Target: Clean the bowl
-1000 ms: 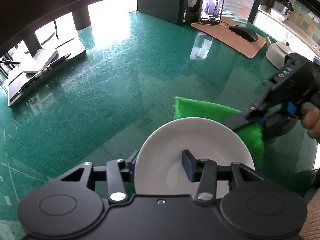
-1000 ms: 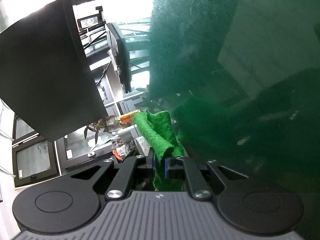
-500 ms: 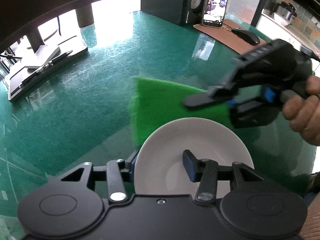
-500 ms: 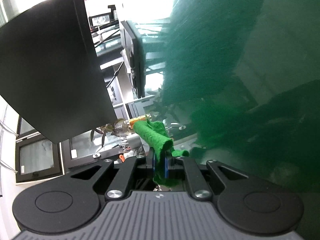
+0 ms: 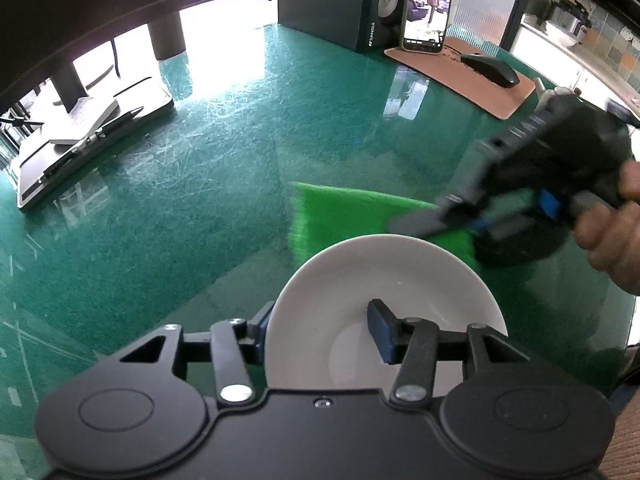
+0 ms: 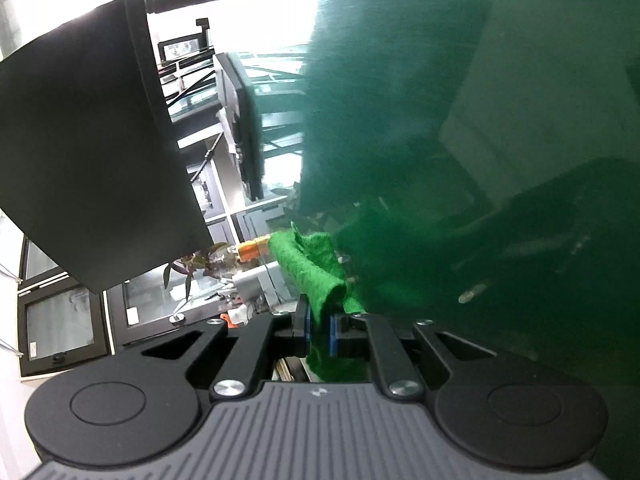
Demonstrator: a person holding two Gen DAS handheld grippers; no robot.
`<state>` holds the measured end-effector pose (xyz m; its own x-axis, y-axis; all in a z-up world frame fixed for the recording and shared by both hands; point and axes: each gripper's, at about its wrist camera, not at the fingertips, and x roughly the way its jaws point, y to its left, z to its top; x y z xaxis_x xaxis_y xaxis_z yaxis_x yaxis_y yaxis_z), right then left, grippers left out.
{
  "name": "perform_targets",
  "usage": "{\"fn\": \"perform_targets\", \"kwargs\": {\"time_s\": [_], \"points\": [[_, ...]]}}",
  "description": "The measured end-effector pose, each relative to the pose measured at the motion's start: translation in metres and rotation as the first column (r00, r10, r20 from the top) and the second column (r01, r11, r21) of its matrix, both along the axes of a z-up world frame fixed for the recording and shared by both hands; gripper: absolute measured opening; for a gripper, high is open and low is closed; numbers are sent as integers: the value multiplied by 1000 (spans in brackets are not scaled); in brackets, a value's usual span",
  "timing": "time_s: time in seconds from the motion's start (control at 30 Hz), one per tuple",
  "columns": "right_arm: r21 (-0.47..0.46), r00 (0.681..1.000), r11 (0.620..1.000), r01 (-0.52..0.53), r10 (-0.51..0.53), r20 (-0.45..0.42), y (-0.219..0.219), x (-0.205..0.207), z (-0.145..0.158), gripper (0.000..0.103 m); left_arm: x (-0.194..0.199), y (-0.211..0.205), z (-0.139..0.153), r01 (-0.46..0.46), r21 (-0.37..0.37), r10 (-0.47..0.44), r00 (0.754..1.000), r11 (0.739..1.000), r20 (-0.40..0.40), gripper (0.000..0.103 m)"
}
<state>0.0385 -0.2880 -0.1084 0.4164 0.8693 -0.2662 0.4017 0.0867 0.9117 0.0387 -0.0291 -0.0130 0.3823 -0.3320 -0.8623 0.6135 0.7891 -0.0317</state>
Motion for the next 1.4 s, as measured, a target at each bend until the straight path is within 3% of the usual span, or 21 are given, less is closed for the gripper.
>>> {"fn": "perform_targets", "kwargs": {"time_s": [0.2, 0.5, 0.7, 0.93, 1.23, 1.3, 1.33, 1.37, 1.4], "points": [[8, 1000, 1000, -9, 9, 30, 9, 7, 7, 10, 0, 1, -1, 2, 3, -2, 1000, 1000, -2, 56], [19, 999, 1000, 5, -4, -38, -24, -42, 6, 10, 2, 5, -3, 11, -33, -12, 1000, 999, -25, 57], [45, 999, 999, 27, -26, -33, -1, -3, -6, 10, 3, 5, -3, 10, -35, -11, 999, 999, -31, 57], [63, 998, 996, -66, 64, 25, 44, 37, -3, 10, 5, 6, -4, -4, -38, 2, 999, 999, -41, 61], [0, 1000, 1000, 11, -11, -16, -4, -5, 4, 10, 7, 11, -5, -53, -62, 51, 998, 997, -39, 65], [-24, 1000, 999, 21, -22, -19, -12, -17, 6, 10, 6, 12, -4, -94, -54, 93, 995, 994, -23, 70], [-32, 999, 999, 30, -31, -20, -14, -22, 6, 10, 4, 13, -3, -130, -43, 130, 991, 991, -5, 80], [-41, 999, 998, 39, -40, -21, -16, -26, 7, 10, 1, 13, -4, -166, -35, 166, 986, 985, 2, 97], [-50, 999, 998, 47, -48, -19, -17, -30, 8, 10, -1, 13, -5, -185, -32, 185, 983, 982, -1, 102]]}}
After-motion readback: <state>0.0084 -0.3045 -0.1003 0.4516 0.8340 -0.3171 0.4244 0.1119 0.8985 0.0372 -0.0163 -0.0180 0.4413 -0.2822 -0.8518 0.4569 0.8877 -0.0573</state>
